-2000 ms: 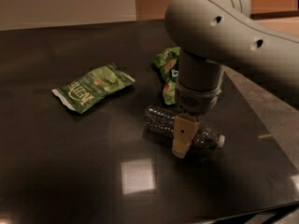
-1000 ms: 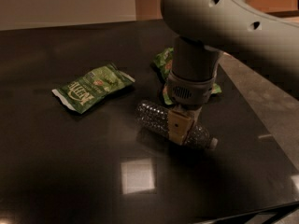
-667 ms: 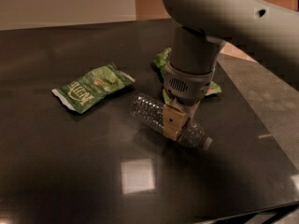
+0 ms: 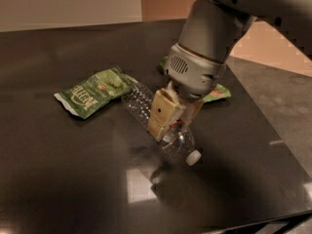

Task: Place water bottle upright

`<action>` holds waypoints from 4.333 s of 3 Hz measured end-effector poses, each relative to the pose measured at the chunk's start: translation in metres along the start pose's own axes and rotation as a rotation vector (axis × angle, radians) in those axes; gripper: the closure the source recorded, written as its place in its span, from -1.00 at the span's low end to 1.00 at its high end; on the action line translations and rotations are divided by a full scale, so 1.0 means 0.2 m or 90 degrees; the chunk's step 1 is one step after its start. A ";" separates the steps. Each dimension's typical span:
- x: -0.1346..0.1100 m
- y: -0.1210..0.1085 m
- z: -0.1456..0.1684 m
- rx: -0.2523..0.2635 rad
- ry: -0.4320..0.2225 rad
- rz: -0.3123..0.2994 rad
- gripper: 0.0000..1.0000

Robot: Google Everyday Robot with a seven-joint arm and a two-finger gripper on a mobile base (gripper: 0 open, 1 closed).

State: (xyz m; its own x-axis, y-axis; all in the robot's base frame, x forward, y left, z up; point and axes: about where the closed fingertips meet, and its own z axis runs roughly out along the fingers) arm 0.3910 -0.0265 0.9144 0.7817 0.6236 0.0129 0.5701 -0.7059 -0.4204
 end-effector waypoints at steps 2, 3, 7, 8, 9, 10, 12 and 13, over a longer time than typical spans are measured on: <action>0.00 -0.15 -0.05 0.123 0.036 0.204 1.00; 0.02 -0.17 -0.08 0.176 0.064 0.289 1.00; 0.09 -0.09 -0.23 0.375 0.116 0.405 1.00; 0.09 -0.06 -0.37 0.523 0.110 0.417 1.00; 0.11 -0.06 -0.47 0.618 0.084 0.421 1.00; 0.12 -0.09 -0.53 0.665 0.048 0.419 1.00; 0.17 -0.20 -0.53 0.650 -0.096 0.401 1.00; 0.17 -0.20 -0.53 0.650 -0.096 0.401 1.00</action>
Offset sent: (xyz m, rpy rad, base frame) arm -0.0305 0.0110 0.0295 0.1193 0.3623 -0.4748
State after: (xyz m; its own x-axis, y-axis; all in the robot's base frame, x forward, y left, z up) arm 0.4218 -0.0132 1.0280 0.7743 0.3470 -0.5292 -0.4154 -0.3522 -0.8387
